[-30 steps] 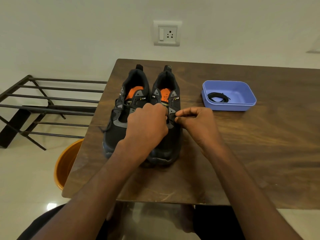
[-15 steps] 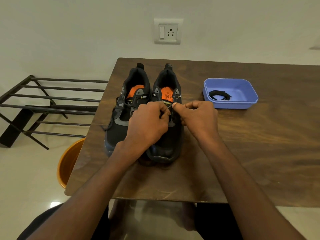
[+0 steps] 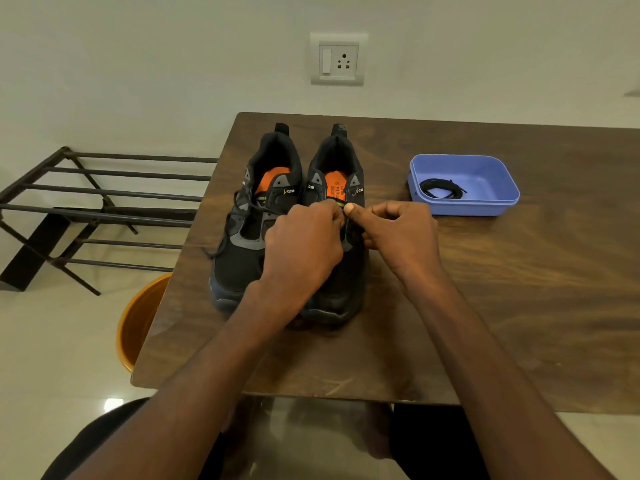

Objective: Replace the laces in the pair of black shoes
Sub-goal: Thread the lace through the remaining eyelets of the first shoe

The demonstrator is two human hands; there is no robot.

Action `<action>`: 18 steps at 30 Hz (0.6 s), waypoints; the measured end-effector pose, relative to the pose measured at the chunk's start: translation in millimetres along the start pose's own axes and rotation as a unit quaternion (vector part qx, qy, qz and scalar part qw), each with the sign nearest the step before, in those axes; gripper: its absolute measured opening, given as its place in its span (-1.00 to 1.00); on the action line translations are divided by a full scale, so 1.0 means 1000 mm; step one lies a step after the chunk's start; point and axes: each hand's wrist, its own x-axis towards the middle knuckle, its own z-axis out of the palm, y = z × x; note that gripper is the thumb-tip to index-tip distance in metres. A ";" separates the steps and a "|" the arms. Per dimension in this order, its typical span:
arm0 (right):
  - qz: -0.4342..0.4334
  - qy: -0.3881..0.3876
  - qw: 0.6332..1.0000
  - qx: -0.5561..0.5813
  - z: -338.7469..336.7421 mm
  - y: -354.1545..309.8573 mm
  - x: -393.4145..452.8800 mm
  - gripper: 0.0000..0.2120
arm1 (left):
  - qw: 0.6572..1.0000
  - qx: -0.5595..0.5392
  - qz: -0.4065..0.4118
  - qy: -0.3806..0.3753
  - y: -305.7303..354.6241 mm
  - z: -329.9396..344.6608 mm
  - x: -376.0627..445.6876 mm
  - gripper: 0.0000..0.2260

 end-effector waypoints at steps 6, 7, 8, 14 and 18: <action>0.031 -0.023 0.998 0.049 -0.004 0.001 -0.001 -0.84 | 0.998 0.058 -0.024 0.020 0.008 0.003 -0.007 -0.82; 0.037 -0.023 0.998 0.056 -0.004 0.001 -0.001 -0.86 | 0.998 0.059 -0.021 0.020 0.007 0.004 -0.007 -0.82; 0.039 -0.021 0.997 0.059 -0.004 0.001 -0.001 -0.87 | 0.998 0.049 -0.020 0.020 0.006 0.005 -0.006 -0.83; 0.037 -0.013 0.997 0.061 -0.001 0.002 -0.003 -0.90 | 0.996 -0.091 -0.022 -0.006 -0.005 0.004 0.000 -0.85; 0.052 -0.056 0.994 0.079 -0.012 -0.002 -0.007 -0.90 | 0.992 -0.119 0.011 -0.034 -0.011 -0.002 0.001 -0.84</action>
